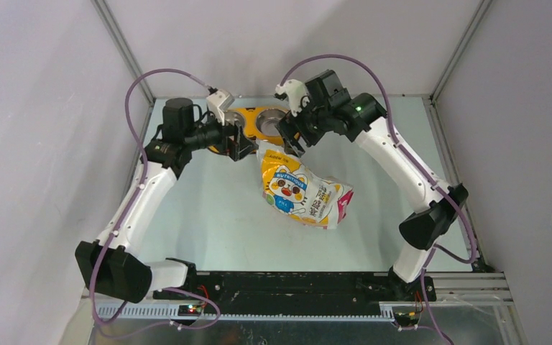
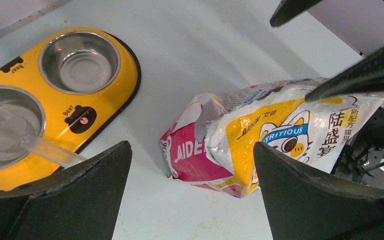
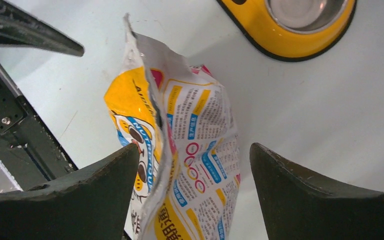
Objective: Serve the pet food
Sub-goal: Open the pet food bag at the center of the board.
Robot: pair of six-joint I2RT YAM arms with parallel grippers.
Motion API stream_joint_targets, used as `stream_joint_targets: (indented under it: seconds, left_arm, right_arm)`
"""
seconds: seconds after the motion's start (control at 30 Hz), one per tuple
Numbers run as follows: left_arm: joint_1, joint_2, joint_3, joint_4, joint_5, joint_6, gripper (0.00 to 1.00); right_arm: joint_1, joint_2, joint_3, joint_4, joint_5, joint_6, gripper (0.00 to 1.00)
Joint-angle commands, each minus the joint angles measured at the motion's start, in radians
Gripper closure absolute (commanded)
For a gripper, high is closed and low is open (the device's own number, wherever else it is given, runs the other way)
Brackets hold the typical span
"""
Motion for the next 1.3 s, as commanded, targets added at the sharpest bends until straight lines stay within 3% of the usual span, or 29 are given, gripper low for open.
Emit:
stream_joint_targets:
  seconds: [0.0, 0.5, 1.27]
  left_arm:
    - [-0.026, -0.046, -0.03, 0.061, 0.003, 0.006, 0.0]
    - [-0.034, -0.06, -0.051, 0.074, -0.026, 0.001, 0.0]
    - [-0.034, -0.03, -0.061, 0.087, -0.004, -0.016, 0.0]
  right_arm:
    - [-0.034, -0.078, -0.017, 0.054, -0.008, 0.018, 0.16]
    - [-0.13, -0.137, -0.094, 0.074, -0.104, 0.01, 0.17]
    - [-0.096, -0.087, -0.085, 0.057, -0.16, 0.003, 0.17]
